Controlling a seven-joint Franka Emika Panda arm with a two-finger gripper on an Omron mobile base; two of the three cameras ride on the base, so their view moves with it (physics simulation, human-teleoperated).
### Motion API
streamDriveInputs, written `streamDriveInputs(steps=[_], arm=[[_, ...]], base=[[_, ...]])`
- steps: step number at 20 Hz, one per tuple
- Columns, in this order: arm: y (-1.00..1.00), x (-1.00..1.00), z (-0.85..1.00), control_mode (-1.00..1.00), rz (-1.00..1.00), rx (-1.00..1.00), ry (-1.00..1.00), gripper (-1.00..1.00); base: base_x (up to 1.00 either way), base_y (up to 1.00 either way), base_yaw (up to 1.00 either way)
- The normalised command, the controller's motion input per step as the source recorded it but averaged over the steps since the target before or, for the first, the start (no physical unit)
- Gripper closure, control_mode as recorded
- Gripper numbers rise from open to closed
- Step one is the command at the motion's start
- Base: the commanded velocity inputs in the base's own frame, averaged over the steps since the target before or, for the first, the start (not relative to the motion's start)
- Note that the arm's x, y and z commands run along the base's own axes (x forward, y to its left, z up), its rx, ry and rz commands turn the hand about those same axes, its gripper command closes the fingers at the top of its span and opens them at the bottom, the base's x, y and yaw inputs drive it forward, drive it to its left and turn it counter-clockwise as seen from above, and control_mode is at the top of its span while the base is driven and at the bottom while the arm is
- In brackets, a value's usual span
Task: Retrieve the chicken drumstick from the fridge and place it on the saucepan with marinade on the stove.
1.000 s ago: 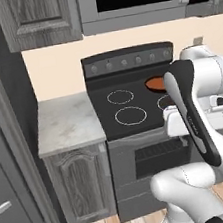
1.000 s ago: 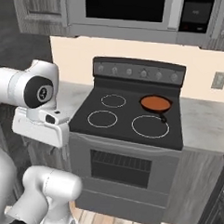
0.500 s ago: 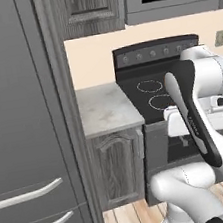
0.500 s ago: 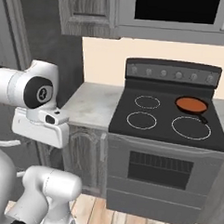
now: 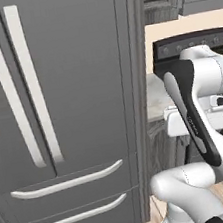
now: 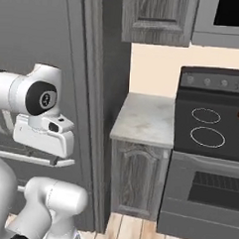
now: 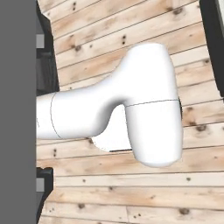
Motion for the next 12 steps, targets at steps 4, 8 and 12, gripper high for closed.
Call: streamDriveInputs(steps=[4, 8, 12], arm=[[0.0, 0.0, 0.0, 1.0, 0.0, 0.0, 0.0, -1.0], [0.0, 0.0, 0.0, 1.0, 0.0, 0.0, 0.0, -1.0], [0.0, 0.0, 0.0, 1.0, 0.0, 0.0, 0.0, -1.0]], base=[[-0.15, 1.0, 0.0], [-0.16, 0.96, 0.0], [-0.04, 0.48, 0.0]])
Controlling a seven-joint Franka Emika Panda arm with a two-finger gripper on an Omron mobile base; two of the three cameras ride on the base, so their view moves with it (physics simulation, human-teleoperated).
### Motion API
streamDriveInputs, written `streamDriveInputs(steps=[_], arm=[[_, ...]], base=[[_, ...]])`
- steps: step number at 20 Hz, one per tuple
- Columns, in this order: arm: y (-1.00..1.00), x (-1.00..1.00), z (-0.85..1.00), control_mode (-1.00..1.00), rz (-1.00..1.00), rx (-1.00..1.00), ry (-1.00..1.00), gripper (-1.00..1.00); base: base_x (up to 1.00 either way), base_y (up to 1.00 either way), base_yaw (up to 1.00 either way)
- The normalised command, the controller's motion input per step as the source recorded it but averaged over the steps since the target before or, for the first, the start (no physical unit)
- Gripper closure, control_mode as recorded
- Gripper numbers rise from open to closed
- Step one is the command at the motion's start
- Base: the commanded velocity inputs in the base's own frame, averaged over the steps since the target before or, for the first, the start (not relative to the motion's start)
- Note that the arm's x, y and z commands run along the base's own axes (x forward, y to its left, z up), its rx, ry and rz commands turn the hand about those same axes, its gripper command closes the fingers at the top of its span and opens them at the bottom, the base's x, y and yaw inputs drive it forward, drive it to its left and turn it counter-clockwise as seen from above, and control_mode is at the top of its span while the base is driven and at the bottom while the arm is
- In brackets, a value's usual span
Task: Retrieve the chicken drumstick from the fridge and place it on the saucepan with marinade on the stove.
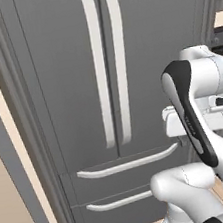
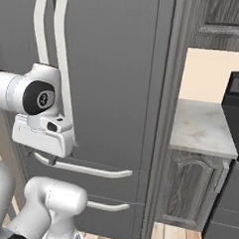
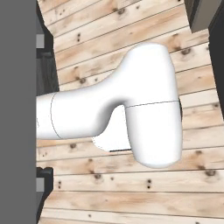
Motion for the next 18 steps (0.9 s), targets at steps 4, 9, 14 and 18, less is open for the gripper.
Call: streamDriveInputs(steps=[4, 9, 14, 18], arm=[[0.0, 0.0, 0.0, 1.0, 0.0, 0.0, 0.0, -1.0], [0.0, 0.0, 0.0, 1.0, 0.0, 0.0, 0.0, -1.0], [0.0, 0.0, 0.0, 1.0, 0.0, 0.0, 0.0, -1.0], [0.0, 0.0, 0.0, 1.0, 0.0, 0.0, 0.0, -1.0]], base=[[-0.13, 0.19, 0.0], [-0.35, 0.1, 0.0], [-0.21, 0.38, 0.04], [-0.01, 0.51, 0.0]])
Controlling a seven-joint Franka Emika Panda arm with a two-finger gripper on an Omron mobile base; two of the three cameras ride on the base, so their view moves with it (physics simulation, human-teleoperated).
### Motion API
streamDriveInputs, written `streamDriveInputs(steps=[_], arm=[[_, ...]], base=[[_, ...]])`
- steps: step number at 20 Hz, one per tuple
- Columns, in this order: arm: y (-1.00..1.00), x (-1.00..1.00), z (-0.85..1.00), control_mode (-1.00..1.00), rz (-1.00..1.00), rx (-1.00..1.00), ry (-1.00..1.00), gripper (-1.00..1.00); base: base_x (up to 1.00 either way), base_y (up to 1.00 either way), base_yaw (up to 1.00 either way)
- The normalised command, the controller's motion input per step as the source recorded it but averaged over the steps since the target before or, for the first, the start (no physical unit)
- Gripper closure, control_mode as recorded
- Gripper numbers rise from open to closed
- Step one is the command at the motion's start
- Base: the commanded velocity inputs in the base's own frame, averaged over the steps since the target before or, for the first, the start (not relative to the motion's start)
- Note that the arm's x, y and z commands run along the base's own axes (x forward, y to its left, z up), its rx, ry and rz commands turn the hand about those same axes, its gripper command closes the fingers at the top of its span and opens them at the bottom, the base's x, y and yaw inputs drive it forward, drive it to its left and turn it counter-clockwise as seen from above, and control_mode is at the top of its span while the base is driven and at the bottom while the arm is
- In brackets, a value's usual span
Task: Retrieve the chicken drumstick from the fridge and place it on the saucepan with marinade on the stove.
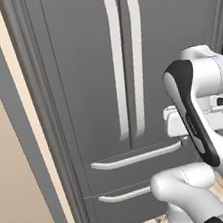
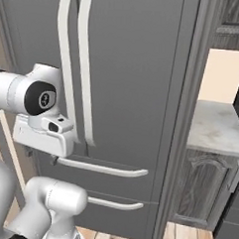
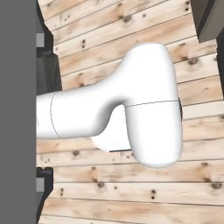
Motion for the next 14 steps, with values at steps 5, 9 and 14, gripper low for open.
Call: streamDriveInputs(steps=[5, 9, 14], arm=[[0.0, 0.0, 0.0, 1.0, 0.0, 0.0, 0.0, -1.0], [0.0, 0.0, 0.0, 1.0, 0.0, 0.0, 0.0, -1.0], [0.0, 0.0, 0.0, 1.0, 0.0, 0.0, 0.0, -1.0]], base=[[-0.27, 0.25, 0.0], [-0.34, 0.09, 0.0], [-0.36, 0.07, 0.0]])
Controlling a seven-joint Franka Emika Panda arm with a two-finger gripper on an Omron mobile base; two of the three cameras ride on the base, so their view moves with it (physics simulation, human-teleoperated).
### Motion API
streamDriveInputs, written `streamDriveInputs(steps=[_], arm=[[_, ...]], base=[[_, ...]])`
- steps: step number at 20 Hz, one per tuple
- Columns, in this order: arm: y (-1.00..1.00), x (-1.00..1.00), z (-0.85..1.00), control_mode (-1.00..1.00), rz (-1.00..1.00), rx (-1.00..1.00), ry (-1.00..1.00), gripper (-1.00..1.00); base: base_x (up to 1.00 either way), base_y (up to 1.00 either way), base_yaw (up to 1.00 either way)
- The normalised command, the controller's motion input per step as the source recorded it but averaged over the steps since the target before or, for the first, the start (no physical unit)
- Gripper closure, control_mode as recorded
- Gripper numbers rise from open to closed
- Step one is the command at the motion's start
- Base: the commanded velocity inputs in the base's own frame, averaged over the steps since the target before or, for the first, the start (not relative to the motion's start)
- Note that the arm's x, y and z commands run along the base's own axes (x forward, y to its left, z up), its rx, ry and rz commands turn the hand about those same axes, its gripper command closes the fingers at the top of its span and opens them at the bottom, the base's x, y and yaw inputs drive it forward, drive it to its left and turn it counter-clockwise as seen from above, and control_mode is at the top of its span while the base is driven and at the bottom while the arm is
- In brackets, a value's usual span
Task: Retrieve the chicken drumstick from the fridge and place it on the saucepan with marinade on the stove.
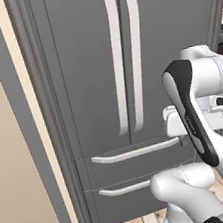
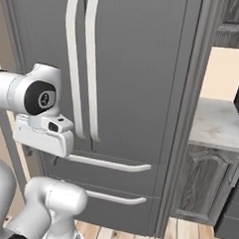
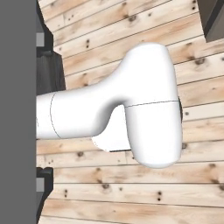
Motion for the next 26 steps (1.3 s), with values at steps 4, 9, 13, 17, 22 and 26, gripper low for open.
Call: streamDriveInputs(steps=[4, 9, 13, 17, 22, 26], arm=[[0.0, 0.0, 0.0, 1.0, 0.0, 0.0, 0.0, -1.0], [0.0, 0.0, 0.0, -1.0, 0.0, 0.0, 0.0, -1.0], [0.0, 0.1, 0.0, -1.0, 0.0, 0.0, -0.1, -1.0], [-0.08, 0.27, 0.02, -1.0, 0.0, -0.14, -0.41, -1.0], [0.0, 0.77, 0.03, -1.0, 0.05, -0.1, -0.4, -1.0], [0.05, 0.99, 0.07, -1.0, 0.21, 0.0, -0.3, -1.0]], base=[[-0.35, 0.08, 0.0], [-0.01, 0.02, 0.0], [0.0, 0.0, 0.0], [0.0, 0.0, 0.0], [0.0, 0.0, 0.0], [0.0, 0.0, 0.0]])
